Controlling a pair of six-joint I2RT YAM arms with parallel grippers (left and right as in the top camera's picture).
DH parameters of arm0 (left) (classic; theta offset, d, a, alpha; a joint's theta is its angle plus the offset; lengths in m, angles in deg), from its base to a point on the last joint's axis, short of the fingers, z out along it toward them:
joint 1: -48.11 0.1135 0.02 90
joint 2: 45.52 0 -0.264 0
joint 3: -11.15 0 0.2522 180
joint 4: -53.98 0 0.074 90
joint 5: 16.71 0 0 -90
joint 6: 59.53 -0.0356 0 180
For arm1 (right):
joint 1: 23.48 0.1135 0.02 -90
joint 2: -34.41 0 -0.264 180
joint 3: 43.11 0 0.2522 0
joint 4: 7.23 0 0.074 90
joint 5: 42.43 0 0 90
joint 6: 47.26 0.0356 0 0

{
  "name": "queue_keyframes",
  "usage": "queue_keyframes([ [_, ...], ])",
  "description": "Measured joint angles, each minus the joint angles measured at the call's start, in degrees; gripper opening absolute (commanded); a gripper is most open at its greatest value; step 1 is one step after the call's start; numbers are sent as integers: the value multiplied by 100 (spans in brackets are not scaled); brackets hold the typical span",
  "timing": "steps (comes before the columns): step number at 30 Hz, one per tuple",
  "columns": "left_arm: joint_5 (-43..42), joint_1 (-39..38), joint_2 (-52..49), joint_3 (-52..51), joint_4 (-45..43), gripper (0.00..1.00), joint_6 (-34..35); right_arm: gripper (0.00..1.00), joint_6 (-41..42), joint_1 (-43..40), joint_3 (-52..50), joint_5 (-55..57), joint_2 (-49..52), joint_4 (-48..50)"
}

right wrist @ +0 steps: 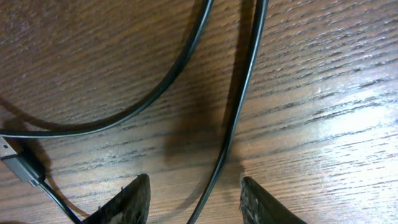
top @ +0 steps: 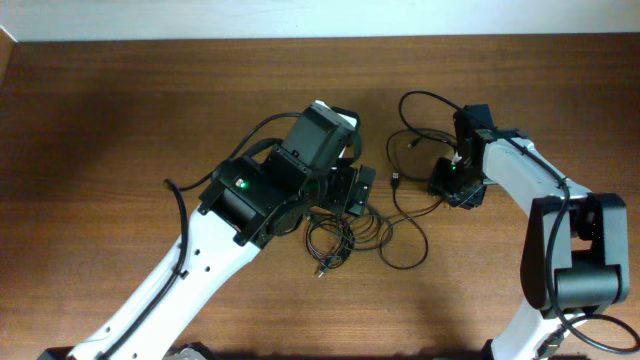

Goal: Untangle cables

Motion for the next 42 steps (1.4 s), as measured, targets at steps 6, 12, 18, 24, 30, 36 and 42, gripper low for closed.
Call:
queue_keyframes([
  [6,0,0,0,0,0,99,0,43,125,2,-247,173,-85,295],
  [12,-2,0,0,0,0,99,0,29,216,2,-317,326,-109,413],
  [18,-2,0,0,0,0,99,0,26,208,24,-321,531,-109,404],
  [24,-2,0,0,0,0,99,0,4,131,168,-326,769,-109,358],
  [30,-2,0,0,0,0,99,0,4,133,369,-275,833,-103,142],
  [36,0,0,0,0,7,99,0,4,-496,304,2455,748,24,-2531],
  [42,-2,0,0,0,2,99,0,14,-848,299,5626,369,-103,-4365],
])
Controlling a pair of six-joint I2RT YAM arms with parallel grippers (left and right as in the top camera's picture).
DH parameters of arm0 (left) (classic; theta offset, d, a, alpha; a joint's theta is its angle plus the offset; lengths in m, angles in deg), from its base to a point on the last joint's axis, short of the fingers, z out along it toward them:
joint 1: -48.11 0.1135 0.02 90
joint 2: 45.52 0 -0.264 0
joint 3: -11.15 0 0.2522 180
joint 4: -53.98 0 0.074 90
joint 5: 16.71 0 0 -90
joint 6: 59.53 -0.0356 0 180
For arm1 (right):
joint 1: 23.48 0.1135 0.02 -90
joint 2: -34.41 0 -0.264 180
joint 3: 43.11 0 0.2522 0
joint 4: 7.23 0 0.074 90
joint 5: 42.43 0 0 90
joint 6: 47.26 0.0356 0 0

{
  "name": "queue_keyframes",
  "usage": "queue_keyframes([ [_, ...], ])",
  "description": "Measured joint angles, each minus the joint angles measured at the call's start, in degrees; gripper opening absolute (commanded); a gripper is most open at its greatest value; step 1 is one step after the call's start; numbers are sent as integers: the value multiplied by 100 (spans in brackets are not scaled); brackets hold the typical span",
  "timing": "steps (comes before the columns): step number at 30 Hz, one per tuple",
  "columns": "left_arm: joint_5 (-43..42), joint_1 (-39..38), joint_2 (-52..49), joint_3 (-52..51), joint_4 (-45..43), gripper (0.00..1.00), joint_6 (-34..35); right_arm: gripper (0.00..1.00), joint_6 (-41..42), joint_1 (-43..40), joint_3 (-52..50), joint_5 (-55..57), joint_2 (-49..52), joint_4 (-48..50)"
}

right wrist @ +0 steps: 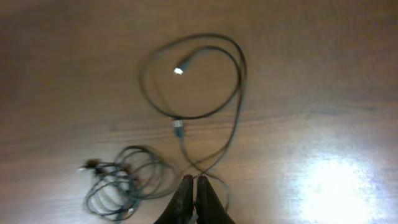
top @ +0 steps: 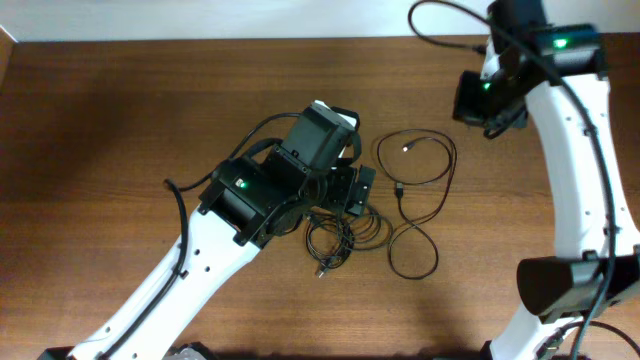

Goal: Untangle cables

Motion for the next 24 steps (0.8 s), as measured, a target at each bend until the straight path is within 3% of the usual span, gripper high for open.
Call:
queue_keyframes([
  [2,2,0,0,0,0,99,0,34,-107,0,332,-7,-13,-203],
  [5,2,0,0,0,0,99,0,96,-131,0,90,151,-22,-269],
  [6,2,0,0,0,-4,99,0,98,-116,0,-243,162,-44,-214],
  [8,2,0,0,0,-11,99,0,99,-146,0,-1344,203,26,275],
  [10,0,0,0,0,-2,99,0,84,-151,0,-2184,210,85,868],
  [11,2,0,0,0,-11,99,0,84,-136,0,-2529,197,107,1073],
  [12,2,0,0,0,-13,99,0,97,-184,0,-2868,190,131,1276],
  [14,2,0,0,0,-17,99,0,99,-173,0,-3250,184,138,1626],
  [16,2,0,0,0,-15,99,0,93,-151,0,-3587,184,133,2000],
  [17,2,0,0,0,-15,99,0,83,-92,0,-3762,179,136,2144],
  [20,0,0,0,0,-17,99,0,71,142,0,-4621,160,138,3021],
  [24,4,0,0,0,-17,99,0,59,234,0,-5252,166,140,3676],
])
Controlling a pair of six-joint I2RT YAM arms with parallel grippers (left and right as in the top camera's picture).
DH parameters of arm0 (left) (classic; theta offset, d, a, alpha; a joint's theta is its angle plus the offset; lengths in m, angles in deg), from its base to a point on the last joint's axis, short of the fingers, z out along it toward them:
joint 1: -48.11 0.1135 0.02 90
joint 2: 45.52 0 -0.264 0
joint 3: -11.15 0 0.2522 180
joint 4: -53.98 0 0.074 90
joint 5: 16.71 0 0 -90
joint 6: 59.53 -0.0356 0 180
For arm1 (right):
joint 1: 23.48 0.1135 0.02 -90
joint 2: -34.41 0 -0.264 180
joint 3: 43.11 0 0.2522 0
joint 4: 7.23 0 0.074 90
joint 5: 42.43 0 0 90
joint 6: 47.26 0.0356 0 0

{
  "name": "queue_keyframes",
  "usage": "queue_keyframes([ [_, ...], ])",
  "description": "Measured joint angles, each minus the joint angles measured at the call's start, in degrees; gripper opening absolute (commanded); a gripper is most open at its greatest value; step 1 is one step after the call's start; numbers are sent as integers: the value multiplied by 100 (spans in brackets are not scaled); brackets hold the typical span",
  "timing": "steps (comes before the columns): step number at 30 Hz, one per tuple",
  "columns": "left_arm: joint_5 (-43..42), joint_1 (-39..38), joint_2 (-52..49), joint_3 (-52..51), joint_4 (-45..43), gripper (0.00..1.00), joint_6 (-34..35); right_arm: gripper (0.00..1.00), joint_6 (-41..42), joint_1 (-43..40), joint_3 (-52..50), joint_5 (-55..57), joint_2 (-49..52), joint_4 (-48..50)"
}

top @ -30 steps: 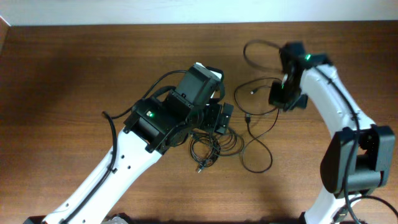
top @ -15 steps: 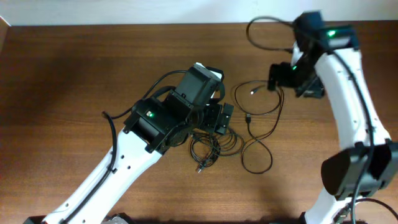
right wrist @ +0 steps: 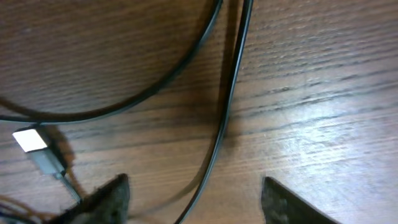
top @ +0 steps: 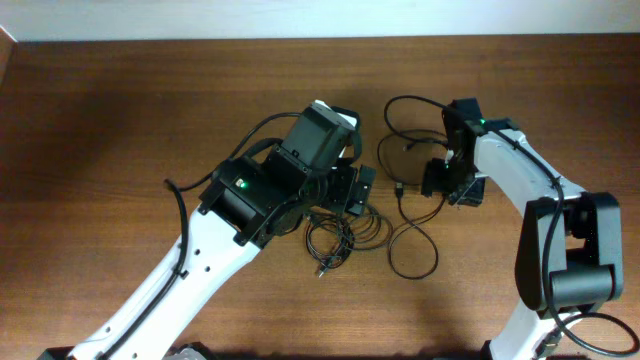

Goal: Untangle cables

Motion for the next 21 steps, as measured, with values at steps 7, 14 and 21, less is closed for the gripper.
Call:
queue_keyframes([
  [7,-4,0,0,0,2,99,0,49,26,0,-245,372,0,310],
  [14,-2,0,0,0,0,99,0,41,28,0,-455,387,-11,553],
  [21,-2,0,0,0,2,99,0,8,151,0,-905,380,-278,1274],
])
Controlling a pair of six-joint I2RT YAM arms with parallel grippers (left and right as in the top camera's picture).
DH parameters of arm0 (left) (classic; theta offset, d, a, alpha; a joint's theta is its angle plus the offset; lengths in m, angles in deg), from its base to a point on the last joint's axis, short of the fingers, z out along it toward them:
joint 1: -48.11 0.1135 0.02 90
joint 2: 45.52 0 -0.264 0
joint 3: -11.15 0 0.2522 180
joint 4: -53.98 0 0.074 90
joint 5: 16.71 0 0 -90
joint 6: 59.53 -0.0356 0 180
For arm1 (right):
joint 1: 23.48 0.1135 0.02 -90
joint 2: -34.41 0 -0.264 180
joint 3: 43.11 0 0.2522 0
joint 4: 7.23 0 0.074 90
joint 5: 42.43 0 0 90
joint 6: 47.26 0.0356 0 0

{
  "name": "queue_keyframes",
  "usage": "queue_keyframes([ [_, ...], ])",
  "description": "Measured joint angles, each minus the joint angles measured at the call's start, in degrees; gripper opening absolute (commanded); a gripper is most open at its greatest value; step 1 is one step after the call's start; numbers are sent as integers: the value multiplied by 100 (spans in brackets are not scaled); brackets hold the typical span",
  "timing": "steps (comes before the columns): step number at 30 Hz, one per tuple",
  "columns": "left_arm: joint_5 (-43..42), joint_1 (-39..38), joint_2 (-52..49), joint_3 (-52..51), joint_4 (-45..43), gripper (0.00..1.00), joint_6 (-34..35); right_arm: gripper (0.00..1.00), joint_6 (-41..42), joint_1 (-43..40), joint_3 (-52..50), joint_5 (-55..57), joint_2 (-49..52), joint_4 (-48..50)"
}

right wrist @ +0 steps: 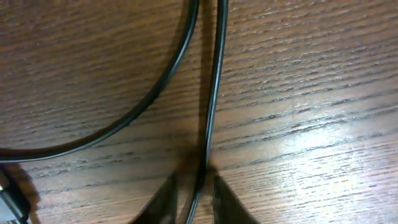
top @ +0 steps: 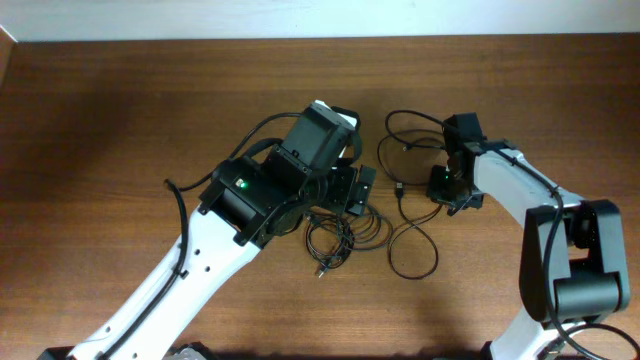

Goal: Untangle cables

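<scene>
A thin black cable (top: pixel 415 150) lies in loops on the brown table right of centre. Its plug (top: pixel 398 187) points toward a tangled bundle of thin cables (top: pixel 335 240). My right gripper (top: pixel 447 190) is low over the loop's right side. In the right wrist view its fingers (right wrist: pixel 169 193) stand close on either side of one cable strand (right wrist: pixel 211 93), with slivers of wood showing between them and it; the right gripper (right wrist: pixel 194 186) is narrowly open. A second strand (right wrist: pixel 155 93) curves off left. My left gripper (top: pixel 355 190) sits at the bundle's top edge, its jaws hidden.
The left arm's bulky black body (top: pixel 270 185) covers the table's middle, with its own black lead arching over it. The back edge of the table (top: pixel 200 40) meets a pale wall. Bare wood (top: pixel 100 150) stretches to the left.
My right gripper's fingers have come in from wide apart to close around the cable strand. The gripper shifted slightly along the cable. The left arm has not moved.
First my right gripper stood open at the table astride the cable. Then it was high at the back right, shut on the cable. After that it was down at the loop again, wide open, and now its fingers flank the strand closely.
</scene>
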Motion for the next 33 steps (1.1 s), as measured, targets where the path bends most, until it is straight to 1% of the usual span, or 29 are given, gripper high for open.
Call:
queue_keyframes([
  [1,-2,0,0,0,-2,99,0,4,7,0,-11,-13,-7,13],
  [6,0,0,0,0,0,99,0,4,24,-13,4,-170,-9,-13],
  [8,0,0,0,0,0,99,0,4,24,-20,72,-256,7,-262],
  [10,-2,0,0,0,11,99,0,4,2,-22,564,-455,28,-1064],
  [12,-2,0,0,0,11,99,0,4,-39,-22,1086,-627,-42,-1408],
  [13,0,0,0,0,13,99,0,4,-61,-22,1344,-713,-232,-1683],
  [15,0,0,0,0,13,99,0,4,-63,-22,1541,-772,-579,-1871],
  [17,-2,0,0,0,13,99,0,4,-63,-20,1609,-820,-966,-2100],
  [19,-2,0,0,0,13,99,0,4,-63,-20,1611,-846,-1121,-2256],
  [20,0,0,0,0,13,99,0,9,-70,-20,1613,-855,-1130,-2299],
  [22,0,0,0,0,13,99,0,76,-168,-20,1611,-863,-1130,-2380],
  [23,0,0,0,0,13,99,0,100,-192,-20,1611,-861,-1130,-2494],
  [27,0,0,0,0,13,99,0,98,-254,-20,1572,-861,-1128,-2752],
  [33,-2,0,0,0,13,99,0,98,-282,-166,1572,-872,-1130,-2675],
])
